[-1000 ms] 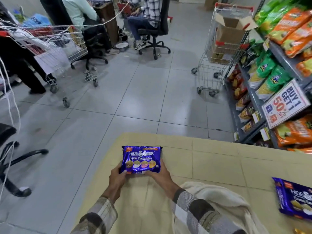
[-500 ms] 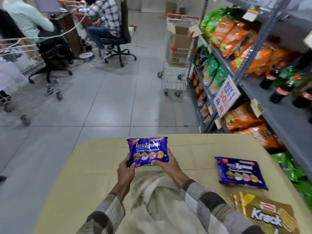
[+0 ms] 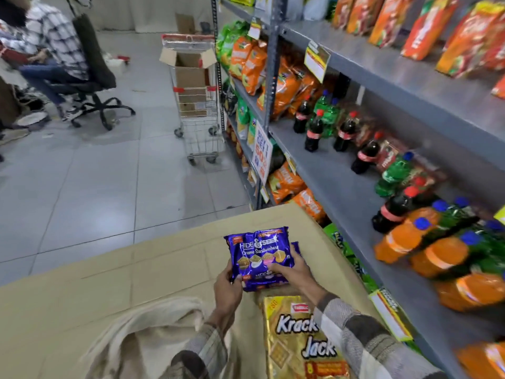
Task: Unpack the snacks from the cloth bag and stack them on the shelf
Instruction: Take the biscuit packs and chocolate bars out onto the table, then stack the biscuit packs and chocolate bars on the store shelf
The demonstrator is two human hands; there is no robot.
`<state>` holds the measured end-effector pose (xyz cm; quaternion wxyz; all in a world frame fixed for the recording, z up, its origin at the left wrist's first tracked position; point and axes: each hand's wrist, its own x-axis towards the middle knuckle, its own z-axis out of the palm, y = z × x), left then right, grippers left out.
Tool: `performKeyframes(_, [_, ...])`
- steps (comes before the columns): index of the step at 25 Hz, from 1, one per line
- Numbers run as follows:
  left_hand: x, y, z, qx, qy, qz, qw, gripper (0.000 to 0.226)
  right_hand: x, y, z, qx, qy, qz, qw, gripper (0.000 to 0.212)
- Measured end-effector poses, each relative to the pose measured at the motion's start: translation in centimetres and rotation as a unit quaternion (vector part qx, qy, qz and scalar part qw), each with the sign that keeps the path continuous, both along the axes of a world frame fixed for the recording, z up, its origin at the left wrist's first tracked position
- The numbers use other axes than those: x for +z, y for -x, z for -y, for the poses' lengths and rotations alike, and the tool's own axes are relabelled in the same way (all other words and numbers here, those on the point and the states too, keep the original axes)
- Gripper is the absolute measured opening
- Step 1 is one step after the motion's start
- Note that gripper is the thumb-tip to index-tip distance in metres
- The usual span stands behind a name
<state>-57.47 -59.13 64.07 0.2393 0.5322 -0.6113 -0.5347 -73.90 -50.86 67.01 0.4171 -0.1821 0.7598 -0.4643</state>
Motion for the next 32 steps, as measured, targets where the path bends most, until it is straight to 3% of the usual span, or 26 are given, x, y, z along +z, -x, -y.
performKeyframes(9, [-2.7, 3.4, -3.8, 0.003, -0.05, 0.008, 0.999, 0.042, -3.1, 5.1, -3.1, 0.105, -0.075, 0.015, 0.992, 0.11])
performKeyframes(11, [-1.1, 3.2, -4.2, 0.009, -0.087, -0.019, 0.996, 0.046, -2.0, 5.7, -3.4, 0.149, -0.112, -0.058, 0.981, 0.103])
performKeyframes(13, [0.7, 2.2, -5.7, 0.063, -0.093, 0.012, 0.994, 0.055, -0.4, 6.0, -5.7, 0.101, -0.112, -0.13, 0.98, 0.087])
performKeyframes(15, [2.1, -0.5, -9.1, 0.105, -0.068, 0.023, 0.992, 0.048, 0.3, 5.0, -10.8, -0.006, -0.061, -0.136, 0.989, 0.069])
performKeyframes(18, [2.1, -5.5, -15.9, 0.069, -0.073, 0.059, 0.993, 0.035, -0.8, 1.6, -20.5, -0.076, -0.065, -0.068, 0.993, 0.05])
performKeyframes(24, [-0.9, -10.2, -24.8, -0.021, -0.187, 0.092, 0.978, 0.042, -3.8, -5.9, -32.1, -0.115, -0.126, 0.011, 0.985, 0.044])
performKeyframes(28, [-1.1, -9.6, -26.6, -0.083, -0.202, 0.052, 0.974, 0.04, -4.3, -10.0, -32.5, -0.127, -0.099, 0.05, 0.986, 0.049])
performKeyframes(32, [-0.9, -9.1, -27.1, -0.096, -0.221, 0.003, 0.971, 0.04, -4.5, -11.8, -31.9, -0.115, -0.113, 0.023, 0.987, 0.052])
